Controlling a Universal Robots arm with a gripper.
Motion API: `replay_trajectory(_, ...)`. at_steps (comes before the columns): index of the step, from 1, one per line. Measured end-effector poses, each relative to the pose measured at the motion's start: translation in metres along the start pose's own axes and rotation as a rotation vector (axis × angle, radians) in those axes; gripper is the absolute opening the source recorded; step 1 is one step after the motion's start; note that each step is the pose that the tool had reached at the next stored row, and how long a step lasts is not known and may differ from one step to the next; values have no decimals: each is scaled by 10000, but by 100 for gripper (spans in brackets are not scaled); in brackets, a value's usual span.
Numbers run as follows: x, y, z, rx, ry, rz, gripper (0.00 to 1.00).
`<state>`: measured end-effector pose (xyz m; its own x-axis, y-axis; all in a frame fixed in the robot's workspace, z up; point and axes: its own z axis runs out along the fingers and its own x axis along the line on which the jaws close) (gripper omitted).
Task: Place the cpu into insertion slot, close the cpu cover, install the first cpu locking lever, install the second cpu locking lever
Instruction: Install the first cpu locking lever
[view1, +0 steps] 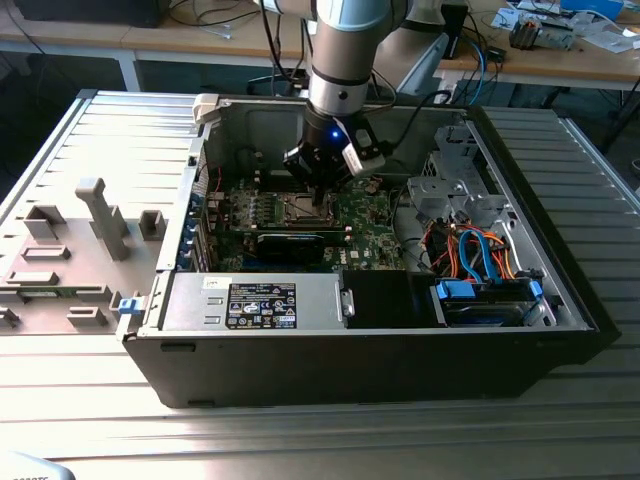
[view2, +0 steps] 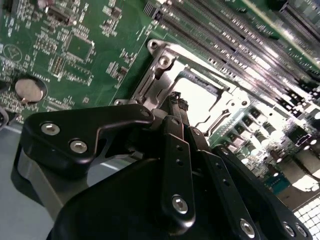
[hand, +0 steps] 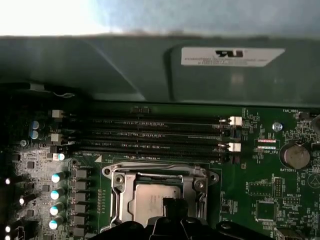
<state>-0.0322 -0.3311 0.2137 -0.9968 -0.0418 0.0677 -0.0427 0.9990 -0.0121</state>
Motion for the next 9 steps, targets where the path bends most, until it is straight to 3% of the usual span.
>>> replay_trajectory(3, 2, -23, -9, 74, 6, 66, 11)
replay_trajectory(9, 7, -30, -111, 106, 6, 97, 11)
